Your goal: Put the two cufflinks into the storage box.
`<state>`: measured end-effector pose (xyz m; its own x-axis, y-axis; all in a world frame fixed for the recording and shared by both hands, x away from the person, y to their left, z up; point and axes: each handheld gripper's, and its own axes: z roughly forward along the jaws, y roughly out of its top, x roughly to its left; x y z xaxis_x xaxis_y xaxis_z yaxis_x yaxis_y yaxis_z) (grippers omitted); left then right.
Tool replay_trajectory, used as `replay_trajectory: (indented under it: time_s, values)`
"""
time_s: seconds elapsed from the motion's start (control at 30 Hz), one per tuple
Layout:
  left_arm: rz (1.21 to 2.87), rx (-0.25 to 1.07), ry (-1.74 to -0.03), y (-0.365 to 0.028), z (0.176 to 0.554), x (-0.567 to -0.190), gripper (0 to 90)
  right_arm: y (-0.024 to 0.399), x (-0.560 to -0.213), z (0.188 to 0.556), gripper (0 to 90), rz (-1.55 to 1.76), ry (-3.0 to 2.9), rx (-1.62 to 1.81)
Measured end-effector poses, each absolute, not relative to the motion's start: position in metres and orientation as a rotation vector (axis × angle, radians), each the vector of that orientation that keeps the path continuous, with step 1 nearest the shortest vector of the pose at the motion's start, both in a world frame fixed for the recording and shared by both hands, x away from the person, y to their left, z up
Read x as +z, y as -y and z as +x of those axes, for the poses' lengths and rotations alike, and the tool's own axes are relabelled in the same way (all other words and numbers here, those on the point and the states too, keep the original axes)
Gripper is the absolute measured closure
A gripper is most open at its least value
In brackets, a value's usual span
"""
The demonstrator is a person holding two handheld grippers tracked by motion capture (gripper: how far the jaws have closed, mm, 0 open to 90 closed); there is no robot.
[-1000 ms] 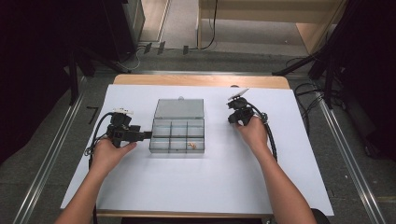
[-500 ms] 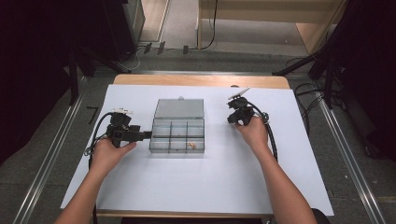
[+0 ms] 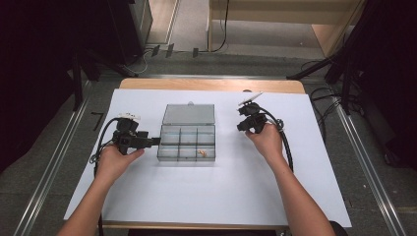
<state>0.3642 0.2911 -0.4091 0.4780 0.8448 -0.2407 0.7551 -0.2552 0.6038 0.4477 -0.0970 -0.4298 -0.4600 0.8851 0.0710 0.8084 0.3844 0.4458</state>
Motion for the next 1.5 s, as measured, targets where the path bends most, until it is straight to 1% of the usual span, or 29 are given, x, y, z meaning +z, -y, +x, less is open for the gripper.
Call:
replay_trajectory:
  time_s: [0.67, 1.5]
  values:
    - [2.05, 0.165, -1.31, -0.29, 0.369, -0.407, 33.9, 0.078, -0.413, 0.421, 76.5, 1.424, -2.527, 0.69]
    - [2.045, 0.171, -1.312, -0.291, 0.368, -0.406, 33.9, 0.049, -0.4, 0.397, 76.4, 1.29, -2.603, 0.744]
